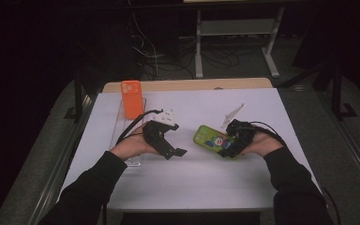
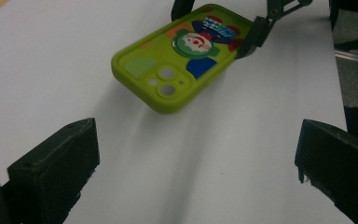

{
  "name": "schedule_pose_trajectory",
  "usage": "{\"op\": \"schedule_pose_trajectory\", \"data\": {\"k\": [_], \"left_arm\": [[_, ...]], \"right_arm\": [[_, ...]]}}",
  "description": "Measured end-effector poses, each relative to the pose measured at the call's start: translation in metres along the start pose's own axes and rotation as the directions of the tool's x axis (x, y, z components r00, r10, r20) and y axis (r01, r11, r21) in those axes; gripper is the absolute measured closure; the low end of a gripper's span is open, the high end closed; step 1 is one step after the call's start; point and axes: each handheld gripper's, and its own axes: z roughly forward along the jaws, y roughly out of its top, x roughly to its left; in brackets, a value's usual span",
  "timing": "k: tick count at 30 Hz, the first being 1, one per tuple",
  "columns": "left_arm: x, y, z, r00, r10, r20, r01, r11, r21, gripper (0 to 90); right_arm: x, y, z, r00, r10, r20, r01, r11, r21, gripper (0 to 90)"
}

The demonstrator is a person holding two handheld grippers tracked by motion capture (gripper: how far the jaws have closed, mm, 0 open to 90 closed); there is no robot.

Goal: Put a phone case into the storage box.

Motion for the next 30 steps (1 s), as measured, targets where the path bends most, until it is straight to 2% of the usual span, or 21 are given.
{"op": "schedule_pose_trajectory", "data": {"k": [7,13,18,21,27,29,30], "left_arm": [[-0.001,0.006,0.003,0.9975,0.064,0.029,-0.065,0.9973,0.033,0.0],[-0.004,0.009,0.006,0.9915,0.107,0.073,-0.111,0.9926,0.050,0.0],[-0.010,0.009,0.013,0.9842,0.127,0.123,-0.137,0.9877,0.076,0.0],[-0.013,0.009,0.018,0.9771,0.155,0.146,-0.170,0.9806,0.097,0.0],[-0.019,0.007,0.027,0.9652,0.174,0.195,-0.201,0.9715,0.126,0.0],[-0.021,0.007,0.030,0.9592,0.188,0.212,-0.219,0.9667,0.133,0.0],[-0.022,0.007,0.031,0.9591,0.187,0.213,-0.219,0.9654,0.142,0.0]], "right_arm": [[0.019,0.012,0.004,0.9935,-0.104,-0.048,0.104,0.995,0.009,15.1],[0.033,0.021,0.006,0.9800,-0.185,-0.073,0.186,0.983,0.006,15.1],[0.044,0.028,0.008,0.9676,-0.234,-0.094,0.236,0.972,0.011,15.1],[0.050,0.032,0.009,0.9588,-0.263,-0.107,0.266,0.964,0.009,15.1],[0.060,0.038,0.008,0.9466,-0.296,-0.128,0.299,0.954,0.005,15.1],[0.062,0.039,0.007,0.9428,-0.305,-0.133,0.308,0.951,0.002,15.1],[0.063,0.039,0.007,0.9409,-0.311,-0.135,0.313,0.950,-0.003,15.1]]}}
